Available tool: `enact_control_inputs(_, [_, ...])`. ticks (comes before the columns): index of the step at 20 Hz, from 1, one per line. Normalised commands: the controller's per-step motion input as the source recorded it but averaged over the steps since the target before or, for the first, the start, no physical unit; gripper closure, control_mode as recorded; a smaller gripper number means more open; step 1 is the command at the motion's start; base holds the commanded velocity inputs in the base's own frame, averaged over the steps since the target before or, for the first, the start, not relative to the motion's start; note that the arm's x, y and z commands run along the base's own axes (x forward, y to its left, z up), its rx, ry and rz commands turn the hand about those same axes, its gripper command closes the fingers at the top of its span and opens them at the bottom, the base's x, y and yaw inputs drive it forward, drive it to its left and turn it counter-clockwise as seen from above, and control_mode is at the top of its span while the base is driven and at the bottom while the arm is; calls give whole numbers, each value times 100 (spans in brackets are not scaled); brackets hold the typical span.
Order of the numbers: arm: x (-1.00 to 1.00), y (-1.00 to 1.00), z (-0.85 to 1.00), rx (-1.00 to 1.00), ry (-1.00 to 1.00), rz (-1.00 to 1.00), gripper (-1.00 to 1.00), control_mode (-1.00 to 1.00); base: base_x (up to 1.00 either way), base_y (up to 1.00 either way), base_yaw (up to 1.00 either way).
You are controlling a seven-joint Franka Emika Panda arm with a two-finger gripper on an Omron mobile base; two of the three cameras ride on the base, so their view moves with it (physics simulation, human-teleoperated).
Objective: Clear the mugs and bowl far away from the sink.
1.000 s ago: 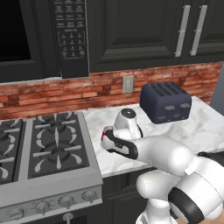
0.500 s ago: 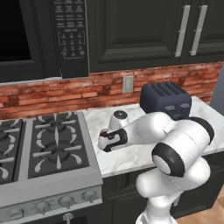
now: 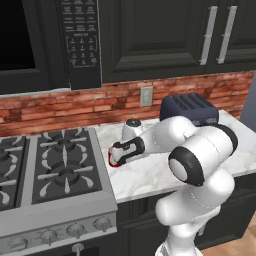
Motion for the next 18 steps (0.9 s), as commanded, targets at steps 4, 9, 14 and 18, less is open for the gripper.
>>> enact_control_inputs(4, [-65, 0, 48, 1, 0, 4, -100, -100, 0, 0, 0])
enact_control_inputs(9, [-86, 0, 60, 0, -3, 2, -100, -100, 0, 0, 0])
enact_control_inputs(14, [-86, -9, 86, 6, -7, 0, -100, -100, 0, 0, 0])
enact_control_inputs(18, [-87, -12, 91, 8, -7, 0, -100, -100, 0, 0, 0])
